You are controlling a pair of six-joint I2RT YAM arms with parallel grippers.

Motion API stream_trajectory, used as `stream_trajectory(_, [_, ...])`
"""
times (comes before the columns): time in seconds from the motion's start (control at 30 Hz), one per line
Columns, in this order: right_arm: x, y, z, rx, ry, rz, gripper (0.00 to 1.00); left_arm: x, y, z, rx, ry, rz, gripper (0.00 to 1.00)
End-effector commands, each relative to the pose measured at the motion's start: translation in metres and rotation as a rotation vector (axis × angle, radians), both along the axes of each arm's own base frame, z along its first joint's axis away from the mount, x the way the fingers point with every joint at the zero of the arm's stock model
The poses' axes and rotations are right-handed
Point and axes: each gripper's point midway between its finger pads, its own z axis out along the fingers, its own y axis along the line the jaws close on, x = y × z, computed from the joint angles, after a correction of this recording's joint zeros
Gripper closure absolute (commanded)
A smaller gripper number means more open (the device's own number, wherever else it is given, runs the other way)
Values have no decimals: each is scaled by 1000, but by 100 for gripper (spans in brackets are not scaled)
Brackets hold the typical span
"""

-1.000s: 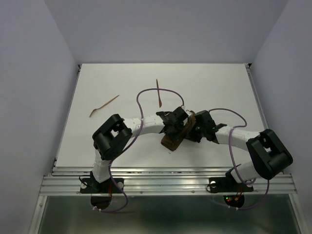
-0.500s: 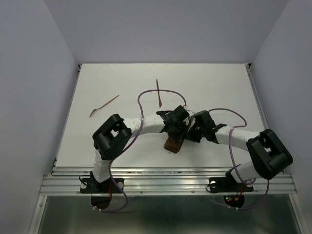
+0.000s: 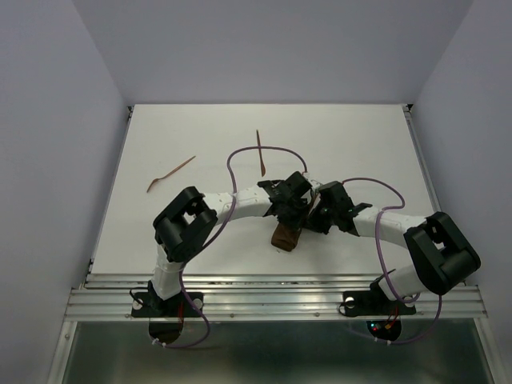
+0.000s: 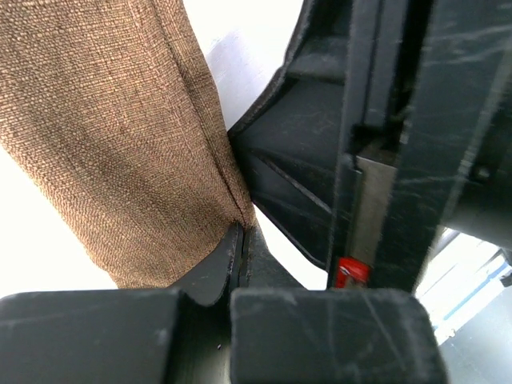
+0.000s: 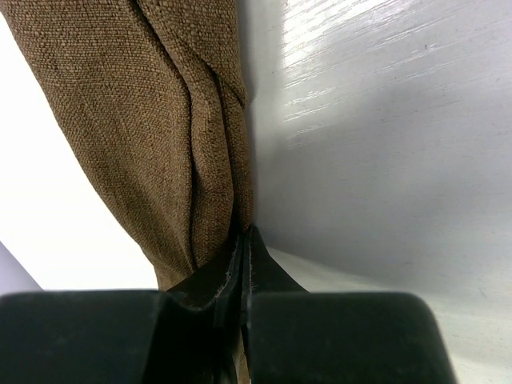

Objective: Fold the napkin into a case and place the utensils inside
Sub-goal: Smooth out the smaller rectangle-folded napkin at the center of the board, then pick up the smaller rectangle-folded napkin from the center of the board.

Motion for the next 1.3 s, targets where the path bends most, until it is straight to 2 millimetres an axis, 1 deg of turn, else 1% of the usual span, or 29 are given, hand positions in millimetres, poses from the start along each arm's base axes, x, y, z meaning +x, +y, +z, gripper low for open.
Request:
stream_trajectory(0.0, [-9,-4,-5,-23,12,0,99,4,-7,4,-17,-18,-4,100])
stream_trajectory(0.1, [-11,-11,-5,-55,20,-23,93,4,-2,2,0,-25,-2,100])
stream_trajectory(0.13, [-5,-17,0,-80,-10,-50,90,4,-1,2,5,-30,-1,100])
stream_trajectory(0.17, [-7,-22,1,-98,-9,-59,84,5,-1,4,2,-35,1,96])
stream_trajectory(0.23, [-4,-27,8,-117,-31,-72,82,6,-1,5,3,-42,5,90])
stream_trajectory(0.27, [0,-29,17,-124,-62,-84,80,6,-1,7,1,-44,5,87])
stream_trajectory(0.3, [-1,-33,18,-140,-59,-88,74,7,-3,9,-5,-45,6,85])
stream_trajectory(0.37, [1,-40,28,-165,-84,-115,71,8,-4,12,-10,-49,8,85])
stream_trajectory(0.43, [3,-46,34,-179,-99,-149,70,8,-6,16,-19,-47,11,85])
stream_trajectory(0.47, [4,-49,37,-184,-108,-161,69,8,-6,19,-26,-50,12,84])
stream_trajectory(0.53, [4,-55,44,-196,-122,-186,65,9,-8,25,-36,-55,20,80])
stream_trajectory(0.57, [6,-59,46,-215,-136,-200,64,9,-7,30,-39,-58,23,77])
stream_trajectory(0.63, [7,-72,50,-246,-140,-225,58,13,-7,36,-40,-77,35,66])
stream_trajectory(0.67, [9,-82,50,-269,-139,-249,54,13,-6,39,-35,-83,39,61])
stream_trajectory(0.7, [11,-87,53,-274,-146,-255,45,16,-5,42,-30,-99,48,58])
stream_trajectory(0.73, [13,-91,56,-267,-147,-267,41,16,-3,44,-22,-104,52,57])
stream_trajectory(0.77, [15,-90,58,-238,-142,-264,38,18,-3,49,-22,-117,60,54])
stream_trajectory(0.8, [19,-97,61,-235,-144,-282,37,21,-2,51,-10,-145,77,51])
stream_trajectory(0.83, [21,-100,63,-235,-148,-282,37,21,-2,54,-7,-159,86,48])
stream_trajectory(0.9, [28,-105,71,-246,-166,-272,34,23,-2,59,-3,-182,108,46])
stream_trajectory(0.93, [32,-113,72,-250,-166,-292,34,26,-1,61,10,-214,127,46])
stream_trajectory(0.97, [36,-115,75,-246,-165,-290,34,26,-1,59,23,-225,134,43])
stream_trajectory(1.0, [39,-119,76,-254,-168,-282,33,26,-4,60,26,-234,140,42])
stream_trajectory(1.03, [44,-129,76,-255,-162,-306,33,28,-3,59,41,-253,150,42])
stream_trajectory(1.07, [49,-129,80,-246,-162,-301,32,24,-5,52,66,-257,143,38])
stream_trajectory(1.1, [52,-132,81,-248,-160,-300,30,23,-6,49,82,-265,143,37])
stream_trajectory(1.2, [63,-138,87,-256,-173,-285,28,26,-7,42,131,-303,175,35])
stream_trajectory(1.23, [64,-136,88,-254,-173,-275,28,30,-6,43,143,-324,195,35])
stream_trajectory(1.27, [66,-138,88,-253,-171,-279,28,31,-6,39,156,-328,201,34])
